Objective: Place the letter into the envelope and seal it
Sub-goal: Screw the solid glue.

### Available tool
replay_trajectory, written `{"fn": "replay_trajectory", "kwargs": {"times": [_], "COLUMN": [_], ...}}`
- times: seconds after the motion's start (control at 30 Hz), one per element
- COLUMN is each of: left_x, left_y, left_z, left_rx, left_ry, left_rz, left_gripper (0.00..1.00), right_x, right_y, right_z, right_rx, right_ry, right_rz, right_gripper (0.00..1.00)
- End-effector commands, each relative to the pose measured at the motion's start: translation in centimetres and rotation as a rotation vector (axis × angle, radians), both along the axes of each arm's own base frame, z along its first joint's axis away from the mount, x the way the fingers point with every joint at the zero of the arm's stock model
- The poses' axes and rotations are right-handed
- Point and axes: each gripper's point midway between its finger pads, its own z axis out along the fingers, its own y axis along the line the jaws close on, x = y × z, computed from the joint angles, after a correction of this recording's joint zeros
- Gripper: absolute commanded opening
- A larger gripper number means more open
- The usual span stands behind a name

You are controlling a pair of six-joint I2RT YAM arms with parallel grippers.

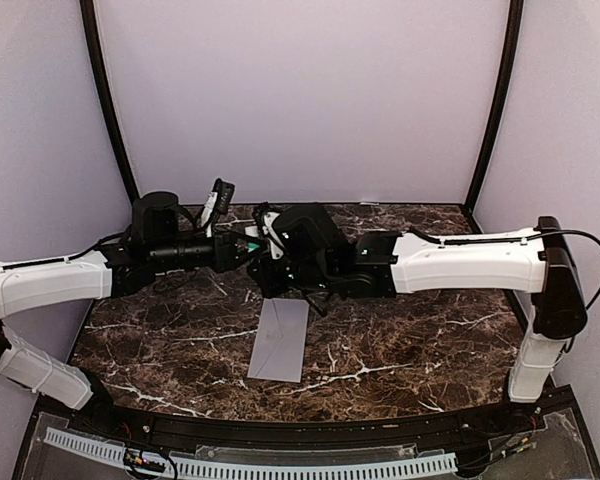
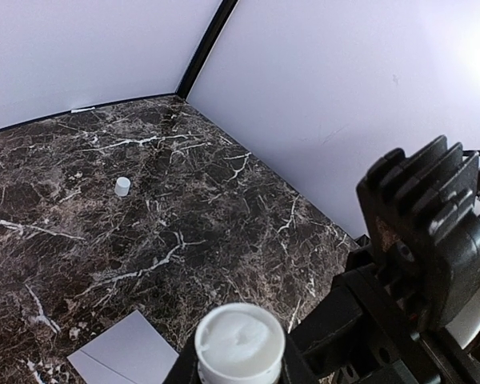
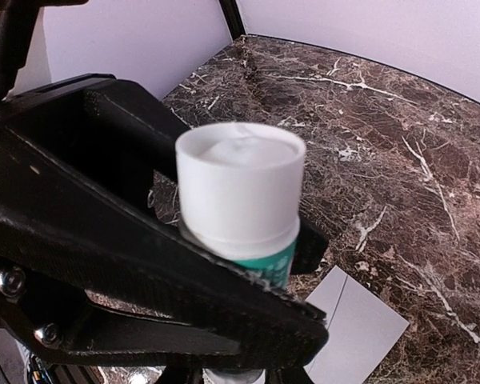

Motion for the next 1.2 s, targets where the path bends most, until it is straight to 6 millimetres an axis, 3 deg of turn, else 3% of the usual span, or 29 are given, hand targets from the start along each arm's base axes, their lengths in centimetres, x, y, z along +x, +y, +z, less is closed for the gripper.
{"fn": "replay_trajectory", "kwargs": {"times": [0.0,0.1,0.2,0.37,0.5,0.63,0.73,1.07,1.17], "left_x": [-1.6,-1.6,-2.0,-3.5,-5.9,-9.0,-10.3,-11.0,-11.1], "left_y": [-0.6,0.0,0.4,0.9,0.5,0.2,0.4,0.3,0.2], "left_z": [1.9,3.2,4.7,7.0,9.0,10.3,10.8,11.0,10.8], "left_rx": [-0.056,-0.089,-0.115,-0.154,-0.208,-0.269,-0.3,-0.308,-0.308], "left_ry": [0.002,-0.028,-0.07,-0.153,-0.217,-0.235,-0.225,-0.228,-0.219], "left_rz": [-0.087,-0.096,-0.125,-0.186,-0.328,-0.534,-0.596,-0.626,-0.635], "left_gripper": [0.0,0.0,0.0,0.0,0.0,0.0,0.0,0.0,0.0], "right_x": [-0.6,-2.5,-3.8,-5.3,-6.1,-7.5,-8.4,-9.2,-9.6], "right_y": [0.9,0.3,-1.3,-5.8,-8.2,-9.2,-8.4,-4.1,-3.1], "right_z": [5.5,6.6,7.4,9.8,9.9,11.5,11.7,10.5,10.6], "right_rx": [0.188,0.283,0.368,0.569,0.687,0.799,0.801,0.692,0.686], "right_ry": [-0.091,-0.097,-0.091,-0.122,-0.08,-0.101,-0.098,-0.103,-0.104], "right_rz": [0.046,0.157,0.231,0.336,0.426,0.523,0.585,0.643,0.671], "right_gripper": [0.16,0.35,0.63,0.79,0.8,0.8,0.76,0.73,0.65]}}
